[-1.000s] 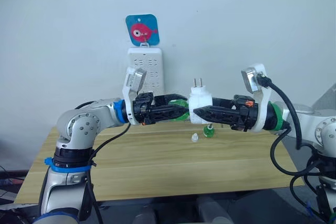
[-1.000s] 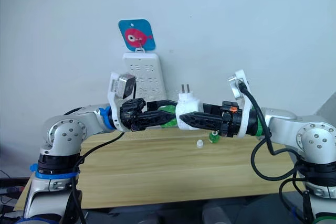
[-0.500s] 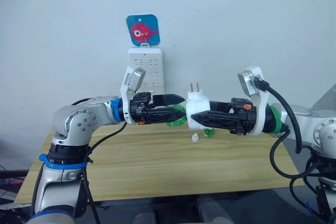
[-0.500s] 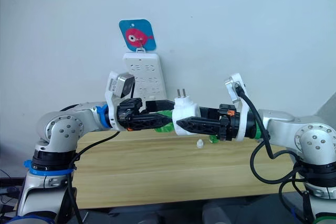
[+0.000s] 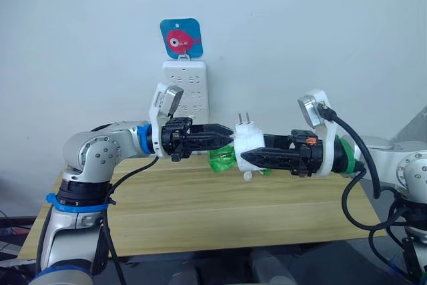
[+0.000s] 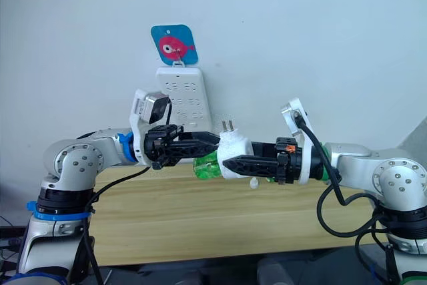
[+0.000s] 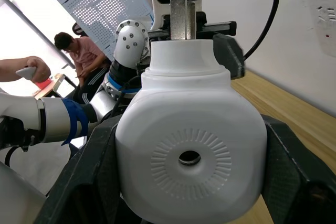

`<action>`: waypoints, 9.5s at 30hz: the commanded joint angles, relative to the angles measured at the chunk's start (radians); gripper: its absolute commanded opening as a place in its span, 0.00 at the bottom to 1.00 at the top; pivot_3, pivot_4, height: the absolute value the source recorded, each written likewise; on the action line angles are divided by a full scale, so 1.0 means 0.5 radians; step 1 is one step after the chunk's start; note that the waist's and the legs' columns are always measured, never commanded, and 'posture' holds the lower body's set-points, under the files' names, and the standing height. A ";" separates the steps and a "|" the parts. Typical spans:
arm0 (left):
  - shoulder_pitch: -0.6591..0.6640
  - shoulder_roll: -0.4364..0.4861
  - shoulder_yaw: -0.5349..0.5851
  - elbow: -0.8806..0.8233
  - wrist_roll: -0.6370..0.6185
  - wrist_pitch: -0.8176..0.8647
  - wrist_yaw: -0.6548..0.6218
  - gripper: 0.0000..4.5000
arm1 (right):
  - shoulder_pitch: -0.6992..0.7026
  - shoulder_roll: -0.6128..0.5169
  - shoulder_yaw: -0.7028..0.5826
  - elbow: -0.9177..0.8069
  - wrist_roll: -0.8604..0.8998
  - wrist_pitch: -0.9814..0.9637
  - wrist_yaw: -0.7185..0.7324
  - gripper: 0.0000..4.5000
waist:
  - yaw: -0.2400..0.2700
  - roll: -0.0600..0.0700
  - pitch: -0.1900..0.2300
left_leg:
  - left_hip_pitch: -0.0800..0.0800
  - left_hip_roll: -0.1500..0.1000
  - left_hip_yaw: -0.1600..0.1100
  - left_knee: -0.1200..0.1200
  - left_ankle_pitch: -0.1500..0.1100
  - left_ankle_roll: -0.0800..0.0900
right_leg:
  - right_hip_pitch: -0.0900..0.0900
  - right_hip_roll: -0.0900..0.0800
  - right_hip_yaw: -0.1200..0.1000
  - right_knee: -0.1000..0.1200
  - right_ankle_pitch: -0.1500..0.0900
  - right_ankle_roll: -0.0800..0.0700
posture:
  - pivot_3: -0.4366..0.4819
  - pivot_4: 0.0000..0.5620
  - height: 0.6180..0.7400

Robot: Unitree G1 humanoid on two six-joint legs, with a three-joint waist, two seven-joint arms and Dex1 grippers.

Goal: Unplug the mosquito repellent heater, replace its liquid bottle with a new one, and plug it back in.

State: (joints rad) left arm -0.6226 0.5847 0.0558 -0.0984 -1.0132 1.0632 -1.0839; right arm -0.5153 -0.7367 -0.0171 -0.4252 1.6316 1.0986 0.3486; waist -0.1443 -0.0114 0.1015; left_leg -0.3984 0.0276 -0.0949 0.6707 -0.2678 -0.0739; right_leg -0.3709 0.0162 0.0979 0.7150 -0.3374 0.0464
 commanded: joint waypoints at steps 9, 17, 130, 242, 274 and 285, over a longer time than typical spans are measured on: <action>-0.068 0.054 0.196 0.168 0.125 -0.174 0.167 0.84 | 0.013 0.011 -0.060 -0.048 0.038 -0.055 0.024 0.66 | -0.003 0.000 0.000 | 0.000 0.000 -0.001 0.000 0.000 0.000 | 0.000 0.000 0.000 0.000 0.000 0.000 | 0.33 0.03 1.00; 0.201 0.473 0.170 -0.146 -0.019 0.032 -0.202 1.00 | 0.037 0.003 -0.084 -0.027 0.028 -0.061 0.036 0.66 | -0.012 0.000 0.000 | -0.001 0.001 -0.001 -0.002 0.000 0.000 | -0.002 0.000 -0.001 0.000 0.000 0.000 | 0.34 0.03 1.00; 0.052 0.007 -0.014 -0.016 -0.081 0.097 -0.035 0.53 | 0.214 -0.699 -0.507 -0.114 -0.598 0.002 0.794 0.48 | -0.012 -0.001 -0.004 | 0.001 -0.001 0.002 0.001 0.000 0.000 | 0.000 0.000 0.001 0.000 0.000 0.000 | 0.27 0.03 1.00; 0.106 0.125 -0.295 -0.171 0.400 -0.388 -0.444 0.53 | -0.631 0.068 0.037 0.260 -0.999 0.439 0.552 0.00 | -0.101 0.004 -0.012 | 0.000 -0.001 -0.004 0.008 0.001 -0.001 | 0.003 -0.001 -0.002 0.004 0.001 0.001 | 0.30 0.00 1.00; 0.148 0.084 -0.221 -0.175 0.335 -0.344 -0.280 0.52 | -0.550 0.044 -0.116 0.314 -1.252 0.281 0.698 0.04 | -0.100 0.004 -0.012 | 0.000 -0.001 -0.004 0.008 0.001 -0.001 | 0.003 -0.001 -0.002 0.004 0.001 0.001 | 0.30 0.01 1.00; 0.381 -0.269 -0.147 -0.247 0.659 -0.927 0.206 0.52 | -0.060 0.005 -0.762 0.023 -0.916 0.466 0.265 0.82 | -0.088 0.003 -0.013 | -0.001 -0.001 -0.004 0.008 0.001 0.000 | 0.004 -0.001 -0.001 0.003 0.001 0.001 | 0.27 0.04 1.00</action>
State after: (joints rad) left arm -0.4364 0.4761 -0.0499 -0.1786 -0.7121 0.6816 -1.0262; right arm -0.5679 -0.7367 -0.3199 -0.3565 1.1149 1.3172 0.5380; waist -0.1885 -0.0097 0.0950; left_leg -0.3989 0.0269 -0.0963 0.6747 -0.2674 -0.0740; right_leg -0.3690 0.0154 0.0977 0.7163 -0.3369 0.0467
